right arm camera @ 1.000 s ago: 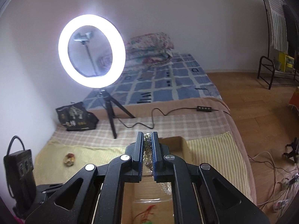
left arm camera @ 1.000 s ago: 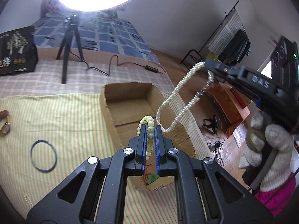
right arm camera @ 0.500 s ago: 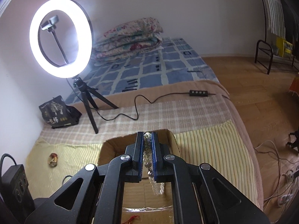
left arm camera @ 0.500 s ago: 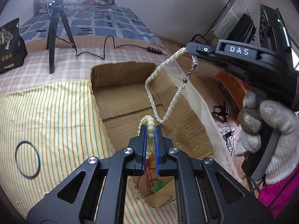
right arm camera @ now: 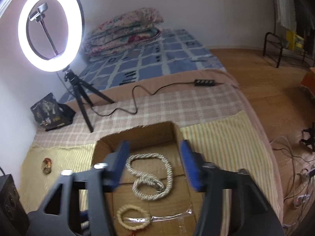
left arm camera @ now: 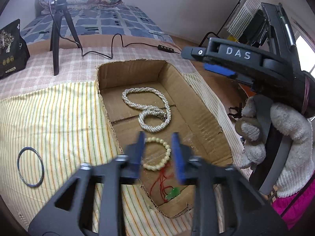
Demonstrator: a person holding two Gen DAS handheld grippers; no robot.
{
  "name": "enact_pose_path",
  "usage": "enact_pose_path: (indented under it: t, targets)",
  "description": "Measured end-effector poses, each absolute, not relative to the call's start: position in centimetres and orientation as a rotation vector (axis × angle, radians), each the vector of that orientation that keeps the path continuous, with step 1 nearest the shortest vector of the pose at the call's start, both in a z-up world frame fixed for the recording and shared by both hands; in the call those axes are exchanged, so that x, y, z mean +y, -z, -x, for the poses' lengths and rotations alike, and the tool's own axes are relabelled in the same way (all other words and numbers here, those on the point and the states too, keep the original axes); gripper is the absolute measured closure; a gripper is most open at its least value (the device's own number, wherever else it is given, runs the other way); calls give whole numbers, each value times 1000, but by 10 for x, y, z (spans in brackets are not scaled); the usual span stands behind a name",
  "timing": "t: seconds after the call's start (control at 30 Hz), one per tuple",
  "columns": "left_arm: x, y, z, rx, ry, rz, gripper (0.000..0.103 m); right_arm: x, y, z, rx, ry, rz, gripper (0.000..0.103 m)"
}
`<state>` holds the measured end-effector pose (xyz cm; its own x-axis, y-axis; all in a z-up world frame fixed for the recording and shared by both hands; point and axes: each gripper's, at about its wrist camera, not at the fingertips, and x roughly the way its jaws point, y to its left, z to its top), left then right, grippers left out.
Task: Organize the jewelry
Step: 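Open both tools and withdraw them from the box back over the sheet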
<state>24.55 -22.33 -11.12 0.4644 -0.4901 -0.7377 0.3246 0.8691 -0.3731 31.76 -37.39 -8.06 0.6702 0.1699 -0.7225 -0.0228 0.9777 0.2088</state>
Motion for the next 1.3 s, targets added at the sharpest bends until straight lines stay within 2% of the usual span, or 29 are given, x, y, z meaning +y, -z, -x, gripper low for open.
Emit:
enact_pose_path:
  t: [0.2,0.37,0.5,0.63,0.73,0.83,0.97,1.3]
  targets:
    - [-216,101,-240,953,495,173,64,-376,70,-312,820,-80,-194,41]
    - [-207,89,-233,933,484,163,63,-374,61,-304,808,-51,-188,33]
    - [-196,77,-225,910,472,147,56,-370,51,-297,804,-29,-183,33]
    - [-184,67,-217,891,454,124,56,-364,40,-287,790,-10,-168,32]
    - [-171,61,-211,876,435,103,55,-357,32,-277,782,23,-145,23]
    - [-153,56,-205,862,413,84,55,-346,25,-265,765,49,-108,23]
    - [-130,55,-199,847,382,67,49,-330,21,-252,771,53,-72,23]
    - [-72,51,-193,829,319,76,49,-278,19,-214,764,68,76,22]
